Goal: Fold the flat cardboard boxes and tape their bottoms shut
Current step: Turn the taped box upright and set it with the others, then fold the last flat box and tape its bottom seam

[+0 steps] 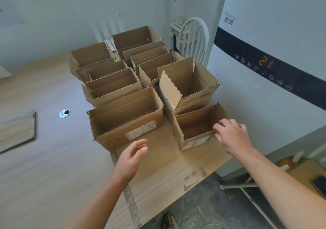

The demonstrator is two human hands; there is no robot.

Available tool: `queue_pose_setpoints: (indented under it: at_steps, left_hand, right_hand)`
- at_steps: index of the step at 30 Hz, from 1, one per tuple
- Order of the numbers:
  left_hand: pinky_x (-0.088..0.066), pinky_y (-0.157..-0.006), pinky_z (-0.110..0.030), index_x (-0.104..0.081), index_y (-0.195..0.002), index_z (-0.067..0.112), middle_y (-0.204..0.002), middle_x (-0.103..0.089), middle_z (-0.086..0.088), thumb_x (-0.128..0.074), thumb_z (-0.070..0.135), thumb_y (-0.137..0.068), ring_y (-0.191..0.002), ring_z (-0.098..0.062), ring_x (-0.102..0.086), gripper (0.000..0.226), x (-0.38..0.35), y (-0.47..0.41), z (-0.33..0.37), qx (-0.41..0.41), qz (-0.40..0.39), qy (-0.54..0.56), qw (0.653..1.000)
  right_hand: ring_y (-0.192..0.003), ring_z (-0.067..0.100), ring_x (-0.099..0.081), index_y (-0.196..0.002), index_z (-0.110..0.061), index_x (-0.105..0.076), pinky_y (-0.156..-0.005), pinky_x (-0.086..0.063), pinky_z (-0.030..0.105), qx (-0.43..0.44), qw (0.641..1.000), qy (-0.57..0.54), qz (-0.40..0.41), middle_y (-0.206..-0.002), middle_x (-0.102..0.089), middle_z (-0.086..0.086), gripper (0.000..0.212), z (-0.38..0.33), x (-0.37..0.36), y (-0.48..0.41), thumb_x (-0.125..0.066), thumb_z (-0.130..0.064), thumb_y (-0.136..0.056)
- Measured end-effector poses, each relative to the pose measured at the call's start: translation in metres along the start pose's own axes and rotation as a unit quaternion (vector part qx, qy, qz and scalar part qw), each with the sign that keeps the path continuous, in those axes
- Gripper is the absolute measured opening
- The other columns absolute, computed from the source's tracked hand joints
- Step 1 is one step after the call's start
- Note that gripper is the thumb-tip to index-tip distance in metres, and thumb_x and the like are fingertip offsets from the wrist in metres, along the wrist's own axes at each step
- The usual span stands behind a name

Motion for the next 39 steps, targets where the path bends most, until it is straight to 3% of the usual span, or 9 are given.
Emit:
queue_pose_setpoints:
  at_steps: [3,7,9,13,20,23,28,34,39]
  left_hand:
    - [-0.048,-0.094,-0.030,-0.064,-0.119,0.037,-0.114,-0.069,0.011,-0.054,0.048,-0.082,-0.109,0.002,-0.061,0.040,-0.002,-0.001,0.004,0.000,-0.006,-0.006,1.000]
    - [-0.048,-0.091,-0.025,-0.063,-0.118,0.038,-0.113,-0.069,0.012,-0.055,0.047,-0.085,-0.107,0.004,-0.061,0.035,-0.001,-0.001,0.009,-0.008,-0.004,-0.033,0.999]
    - [-0.048,-0.086,-0.022,-0.062,-0.116,0.039,-0.108,-0.068,0.016,-0.059,0.038,-0.093,-0.103,0.004,-0.061,0.024,0.007,0.000,0.012,-0.021,0.014,-0.077,0.997]
    - [-0.048,-0.084,-0.020,-0.063,-0.123,0.027,-0.106,-0.064,0.017,-0.060,0.029,-0.095,-0.098,0.001,-0.059,0.028,0.030,0.002,0.033,-0.086,0.055,-0.231,0.967]
    - [-0.049,-0.085,-0.034,-0.061,-0.124,0.028,-0.118,-0.061,0.010,-0.057,0.039,-0.093,-0.109,-0.017,-0.057,0.033,0.116,0.031,0.062,-0.125,0.125,-0.434,0.883]
    - [-0.045,-0.088,-0.035,-0.058,-0.129,0.026,-0.125,-0.060,0.005,-0.054,0.041,-0.094,-0.114,-0.021,-0.055,0.039,0.179,0.051,0.055,-0.082,0.171,-0.510,0.839]
    - [-0.039,-0.092,-0.034,-0.052,-0.133,0.029,-0.128,-0.057,0.006,-0.048,0.045,-0.095,-0.119,-0.020,-0.050,0.042,0.286,0.078,0.017,0.027,0.205,-0.541,0.815]
    - [-0.036,-0.081,-0.033,-0.052,-0.132,0.029,-0.133,-0.055,0.007,-0.045,0.045,-0.095,-0.120,-0.020,-0.051,0.041,0.411,0.081,-0.038,0.104,0.215,-0.532,0.813]
    - [-0.039,-0.086,-0.036,-0.051,-0.133,0.027,-0.134,-0.054,0.004,-0.045,0.043,-0.095,-0.122,-0.021,-0.049,0.042,0.512,0.055,-0.100,0.158,0.179,-0.494,0.836]
  right_hand:
    - [-0.134,0.023,-0.035,-0.126,-0.036,-0.060,-0.106,-0.031,0.045,-0.032,0.999,0.014,-0.028,-0.142,-0.048,-0.004,0.028,0.008,0.001,0.001,-0.054,-0.039,-0.098]
    - [-0.144,0.019,-0.024,-0.141,-0.039,-0.046,-0.115,-0.020,0.059,-0.001,0.998,-0.024,-0.066,-0.150,-0.039,-0.008,0.042,-0.012,0.013,0.005,-0.048,-0.042,-0.099]
    - [-0.137,0.017,-0.037,-0.140,-0.036,-0.048,-0.111,-0.030,0.053,0.029,0.996,-0.077,-0.035,-0.144,-0.048,-0.009,0.040,-0.034,0.036,0.006,-0.045,-0.042,-0.100]
    - [-0.111,0.021,-0.058,-0.124,-0.026,-0.062,-0.089,-0.044,0.040,0.129,0.985,-0.105,0.037,-0.122,-0.064,-0.003,0.033,-0.107,0.085,0.009,-0.046,-0.042,-0.100]
    - [-0.097,0.024,-0.057,-0.108,-0.022,-0.061,-0.078,-0.042,0.037,0.296,0.953,-0.057,0.034,-0.105,-0.061,-0.001,0.033,-0.261,0.095,0.006,-0.040,-0.046,-0.100]
    - [-0.096,0.027,-0.055,-0.113,-0.022,-0.059,-0.077,-0.042,0.038,0.349,0.936,-0.041,0.018,-0.108,-0.059,0.000,0.036,-0.334,0.089,0.007,-0.038,-0.048,-0.100]
    - [-0.097,0.027,-0.055,-0.117,-0.022,-0.057,-0.070,-0.037,0.036,0.414,0.909,-0.042,0.003,-0.111,-0.058,0.000,0.037,-0.453,0.082,0.013,-0.037,-0.048,-0.101]
    - [-0.100,0.028,-0.055,-0.121,-0.022,-0.057,-0.070,-0.033,0.035,0.434,0.899,-0.055,-0.032,-0.112,-0.058,0.001,0.036,-0.583,0.064,0.005,-0.039,-0.047,-0.101]
    - [-0.101,0.029,-0.055,-0.123,-0.022,-0.056,-0.070,-0.033,0.035,0.411,0.909,-0.040,-0.063,-0.114,-0.058,0.002,0.037,-0.676,0.045,-0.021,-0.038,-0.046,-0.102]
Point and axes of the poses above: each hand's wrist, its own y-axis away from the middle knuckle, its own x-axis out of the back of the hand, z = x × y, the point moved 10 cm from there along -y, towards the middle knuckle
